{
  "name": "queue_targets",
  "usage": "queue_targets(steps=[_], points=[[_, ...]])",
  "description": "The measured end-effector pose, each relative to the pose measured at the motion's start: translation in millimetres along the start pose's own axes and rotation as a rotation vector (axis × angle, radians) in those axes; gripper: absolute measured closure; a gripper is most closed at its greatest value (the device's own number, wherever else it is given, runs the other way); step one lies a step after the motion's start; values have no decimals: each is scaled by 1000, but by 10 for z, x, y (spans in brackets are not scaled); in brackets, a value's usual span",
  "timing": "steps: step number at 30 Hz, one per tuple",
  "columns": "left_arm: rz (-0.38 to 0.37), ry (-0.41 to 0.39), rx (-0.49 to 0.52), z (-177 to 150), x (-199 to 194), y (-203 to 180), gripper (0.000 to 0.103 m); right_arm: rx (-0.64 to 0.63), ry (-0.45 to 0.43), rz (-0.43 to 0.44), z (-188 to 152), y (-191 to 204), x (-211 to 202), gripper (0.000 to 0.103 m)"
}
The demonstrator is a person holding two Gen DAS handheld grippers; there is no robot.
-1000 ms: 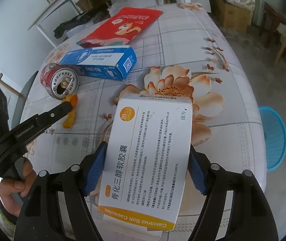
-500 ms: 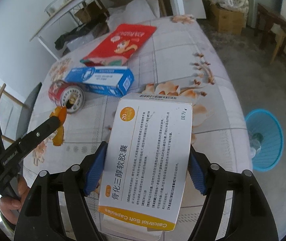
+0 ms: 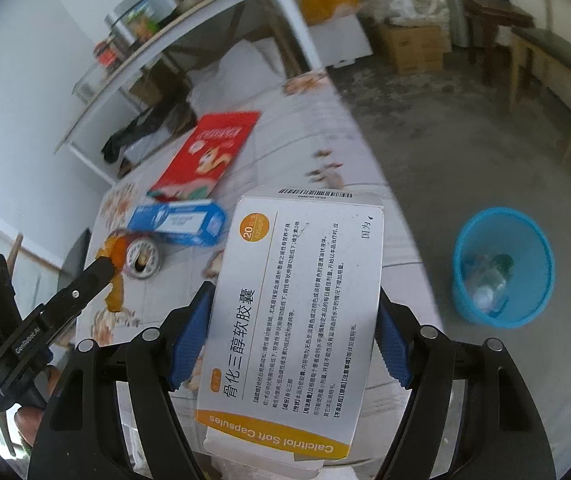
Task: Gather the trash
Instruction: 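Carry peel and medicine box to the blue wastebasket and open both grippers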
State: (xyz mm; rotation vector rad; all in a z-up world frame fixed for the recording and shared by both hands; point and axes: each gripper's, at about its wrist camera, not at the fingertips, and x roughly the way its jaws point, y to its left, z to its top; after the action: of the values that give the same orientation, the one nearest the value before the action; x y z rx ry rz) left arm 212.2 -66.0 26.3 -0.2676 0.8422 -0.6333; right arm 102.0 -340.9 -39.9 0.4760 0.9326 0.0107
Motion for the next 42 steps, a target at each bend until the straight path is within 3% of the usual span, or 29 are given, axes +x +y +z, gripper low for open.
queue_targets(steps=[6, 12, 19, 25, 29, 31, 33, 35, 42], points=[[-74, 44, 80, 87, 213, -391, 96, 149, -125, -78, -30, -634, -528, 33], [-153, 151, 182, 110, 667, -947, 96, 344, -198, -162, -254, -1393, -901, 33], [-182, 287, 258, 18, 1310, -1486, 96, 551, -154, -115, -542, -2096, -725, 33], [-165, 428, 317, -88, 2048, -1933, 96, 643, -123, -69, -611, -2369, -541, 33], [-109, 459, 416, -164, 2592, -2314, 94, 671, -121, -69, -625, -2477, -558, 33], [-82, 466, 446, -201, 2853, -2437, 90, 688, -123, -73, -646, -2542, -585, 33], [-66, 465, 460, -253, 3055, -2529, 73, 700, -118, -76, -664, -2586, -581, 33], [-42, 450, 476, -283, 3161, -2575, 66, 707, -112, -78, -692, -2625, -580, 33], [-96, 453, 392, -144, 3011, -2409, 61, 728, -81, -67, -738, -2779, -466, 33]])
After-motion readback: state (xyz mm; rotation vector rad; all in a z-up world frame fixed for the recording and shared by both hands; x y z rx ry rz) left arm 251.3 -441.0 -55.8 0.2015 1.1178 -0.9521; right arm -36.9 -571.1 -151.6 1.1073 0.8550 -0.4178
